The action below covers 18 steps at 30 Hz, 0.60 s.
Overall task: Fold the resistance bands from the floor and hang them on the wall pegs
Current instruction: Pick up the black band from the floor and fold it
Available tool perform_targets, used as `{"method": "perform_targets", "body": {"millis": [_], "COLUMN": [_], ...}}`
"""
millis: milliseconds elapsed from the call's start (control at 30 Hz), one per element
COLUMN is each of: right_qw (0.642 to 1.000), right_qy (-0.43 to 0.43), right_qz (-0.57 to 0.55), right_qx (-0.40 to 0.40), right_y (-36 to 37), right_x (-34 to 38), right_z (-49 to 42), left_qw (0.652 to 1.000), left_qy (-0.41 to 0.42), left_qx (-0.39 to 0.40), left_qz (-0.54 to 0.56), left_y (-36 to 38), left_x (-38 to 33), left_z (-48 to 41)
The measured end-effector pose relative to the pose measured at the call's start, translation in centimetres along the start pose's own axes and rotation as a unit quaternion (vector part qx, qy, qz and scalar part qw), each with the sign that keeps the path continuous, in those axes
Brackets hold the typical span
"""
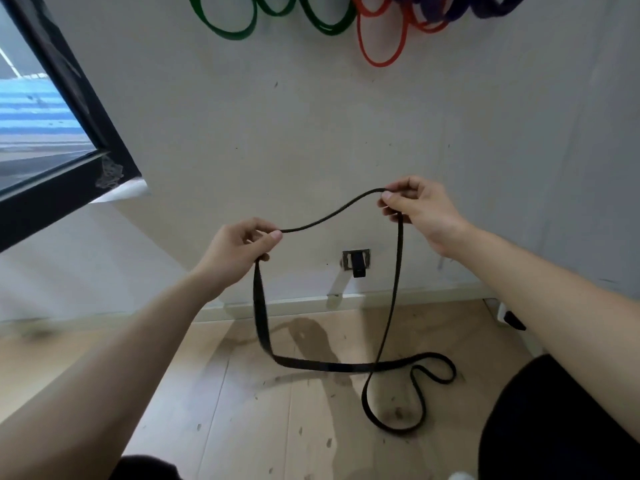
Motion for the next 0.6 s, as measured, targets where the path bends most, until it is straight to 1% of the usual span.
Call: {"method": "perform_targets", "body": {"millis": [100, 167, 300, 400, 467, 600], "right_qw": [1.000, 1.000, 0.999, 0.998, 0.998, 0.992], "right_qy": [-0.001, 0.006, 0.024, 0.024, 0.026, 0.047], "right_qz": [0.007, 0.020, 0.042, 0.048, 0.051, 0.068], "right_qx": [-0.005, 0.002, 0.021, 0.025, 0.033, 0.095], "right_y": [-0.1, 0.0, 0.2, 0.4, 0.7, 1.8], "right_x": [-0.2, -0.7, -1.8, -1.9, -1.9, -2.0], "right_z": [-0.1, 0.0, -0.1, -0.1, -0.2, 0.2], "left_qw": [0.995, 0.989, 0.979, 0.961, 0.955, 0.956], "left_qy": [-0.022, -0.024, -0.013, -0.031, -0.032, -0.047], "left_qx": [0.099, 0.145, 0.171, 0.200, 0.194, 0.112], "left_qz": [-0.017, 0.008, 0.106, 0.186, 0.221, 0.266], "left_y": [1.9, 2.8, 3.3, 3.5, 3.5, 1.7], "left_x": [0.0, -0.7, -3.0, -4.2, -4.7, -4.2], "left_z": [0.4, 0.9, 1.7, 2.3, 2.4, 1.7]}}
Point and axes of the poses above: each hand's wrist, its own z-axis away from the middle knuckle, its own y-axis out of the palm, x = y × z, the point moved 7 cm from there along -z, towards the middle knuckle, and after that the axes turned 7 degrees about -y, right-handed, at the moved point
